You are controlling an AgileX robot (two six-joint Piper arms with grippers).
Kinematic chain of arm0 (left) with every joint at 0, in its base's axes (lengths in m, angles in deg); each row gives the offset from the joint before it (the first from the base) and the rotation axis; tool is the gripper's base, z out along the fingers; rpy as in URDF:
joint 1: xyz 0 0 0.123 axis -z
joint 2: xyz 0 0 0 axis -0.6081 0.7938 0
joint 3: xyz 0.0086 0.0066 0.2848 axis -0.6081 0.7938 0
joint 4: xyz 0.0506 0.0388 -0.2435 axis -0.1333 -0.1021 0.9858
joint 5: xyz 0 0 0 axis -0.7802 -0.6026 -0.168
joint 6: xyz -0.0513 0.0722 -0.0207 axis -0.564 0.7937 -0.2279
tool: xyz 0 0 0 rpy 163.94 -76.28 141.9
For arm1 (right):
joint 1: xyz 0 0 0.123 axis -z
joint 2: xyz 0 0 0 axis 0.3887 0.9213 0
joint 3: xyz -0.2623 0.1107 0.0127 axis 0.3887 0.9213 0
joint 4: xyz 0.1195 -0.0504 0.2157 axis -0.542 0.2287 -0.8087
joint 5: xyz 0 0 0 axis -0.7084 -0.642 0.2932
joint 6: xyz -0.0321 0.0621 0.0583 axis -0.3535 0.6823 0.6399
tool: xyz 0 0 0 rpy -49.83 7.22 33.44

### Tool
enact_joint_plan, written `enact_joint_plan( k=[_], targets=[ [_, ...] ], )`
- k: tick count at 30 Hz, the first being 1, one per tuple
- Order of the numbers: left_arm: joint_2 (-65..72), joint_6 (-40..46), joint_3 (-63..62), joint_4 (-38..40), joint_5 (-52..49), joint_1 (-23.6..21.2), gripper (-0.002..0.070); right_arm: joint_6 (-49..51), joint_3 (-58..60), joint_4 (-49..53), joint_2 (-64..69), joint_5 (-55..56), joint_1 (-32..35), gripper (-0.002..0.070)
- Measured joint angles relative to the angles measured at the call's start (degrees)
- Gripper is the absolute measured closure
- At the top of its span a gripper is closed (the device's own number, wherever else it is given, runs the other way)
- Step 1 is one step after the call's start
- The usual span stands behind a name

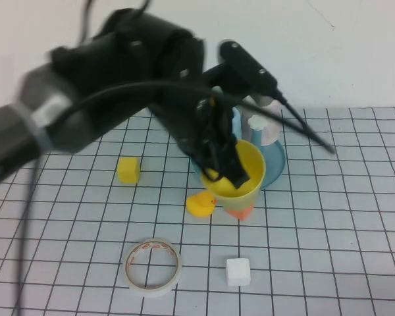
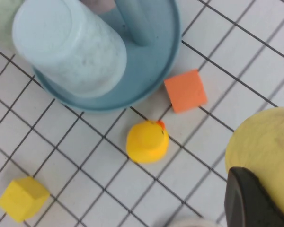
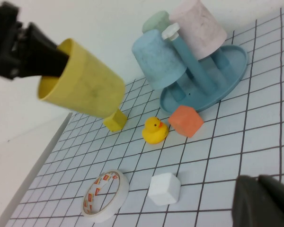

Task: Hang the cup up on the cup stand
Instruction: Adjust the cup with two arms

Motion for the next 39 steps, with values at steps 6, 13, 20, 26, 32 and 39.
enact_joint_plan(
  k=[6,13,20,26,32,39],
  targets=[
    [-13.73,0.16,17.52,2.64,8.7,0.21,0.0669,-0.14,0.0,0.0,0.0,0.0,0.0,0.0678],
    [-30.16,-1.64,38.16,3.51,34.1,0.42,0.0669,-0.14,0.0,-0.09,0.0,0.0,0.0,0.0678],
    [-35.67,0.52,56.2,3.58,75.62,0.17,0.0669,-0.27,0.0,-1.73,0.0,0.0,0.0,0.0678],
    [-28.79,11.17,62.82,7.0,113.24,-0.05,0.0668,-0.31,0.0,-12.78,0.0,1.07,0.0,0.0678],
    [-23.73,6.95,62.82,9.96,119.89,-0.05,0.0669,-0.31,0.0,-29.28,0.0,1.24,0.0,0.0678],
    [-22.17,3.3,62.82,10.33,120.36,-0.05,0.0669,-5.82,-0.91,-35.24,11.04,-9.23,0.0,0.0671]
  ],
)
